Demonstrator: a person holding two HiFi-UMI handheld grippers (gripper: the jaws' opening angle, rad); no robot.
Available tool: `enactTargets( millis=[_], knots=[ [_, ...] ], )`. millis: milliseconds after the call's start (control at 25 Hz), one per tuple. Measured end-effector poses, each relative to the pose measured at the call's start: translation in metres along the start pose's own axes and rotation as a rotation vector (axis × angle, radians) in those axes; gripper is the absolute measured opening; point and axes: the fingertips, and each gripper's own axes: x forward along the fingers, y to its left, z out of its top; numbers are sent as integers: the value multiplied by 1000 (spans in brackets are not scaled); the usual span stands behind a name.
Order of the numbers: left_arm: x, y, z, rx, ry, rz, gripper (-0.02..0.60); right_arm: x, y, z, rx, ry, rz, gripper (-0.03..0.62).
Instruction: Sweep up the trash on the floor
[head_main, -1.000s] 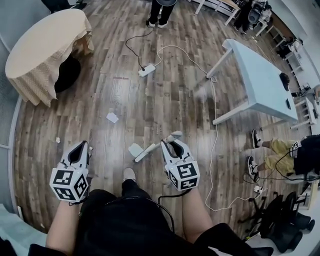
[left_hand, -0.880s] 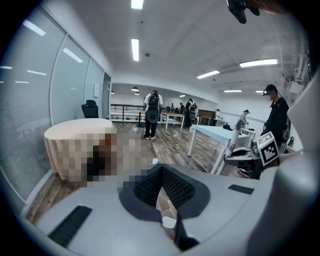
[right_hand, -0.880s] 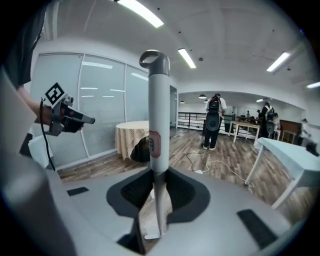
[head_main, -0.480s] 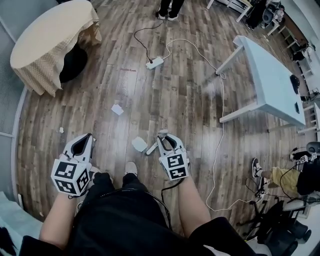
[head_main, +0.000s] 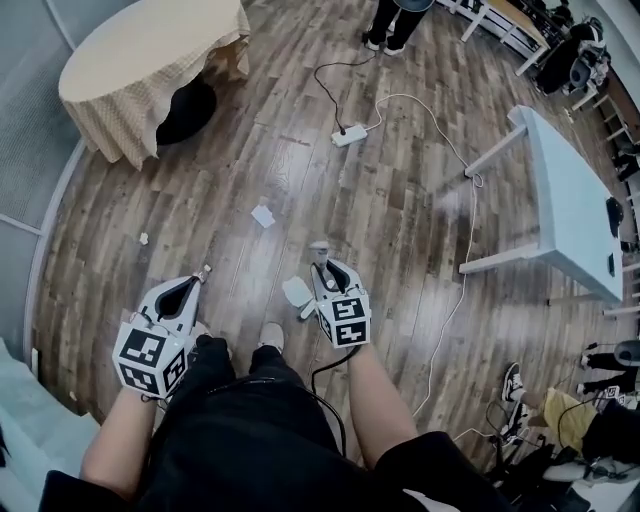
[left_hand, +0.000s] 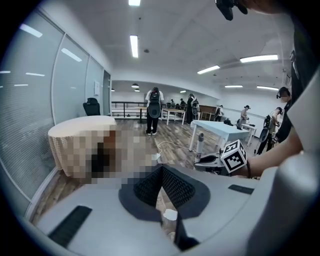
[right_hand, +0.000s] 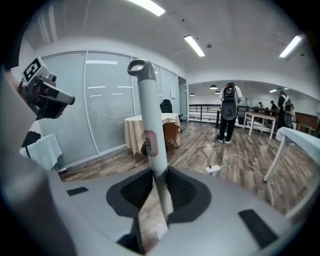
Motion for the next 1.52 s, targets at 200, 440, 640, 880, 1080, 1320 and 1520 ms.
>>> enactTargets(
  millis=[200,440,640,880,1080,1320,1520],
  knots=[
    [-13,25,-18,-48,21,53,-6,37,34,18,-102,14,67,94],
    [-29,55,-38,-139,21,147,-6,69,64,31,-148,22,124,92],
    [-45,79,-58,-189,26,201,-5,98,95,44,-195,30,169,91],
    [-73,110,-78,-234,32,258,-6,126,138,63,-231,31,226,91],
    [-85,136,-85,-255,30,273,-5,148,171,83,-254,33,258,90],
    [-98,170,-85,-269,2,296,-5,168,202,100,-238,46,262,90],
    [-109,194,-90,-291,-8,303,-6,185,223,110,-249,63,263,89]
  ],
)
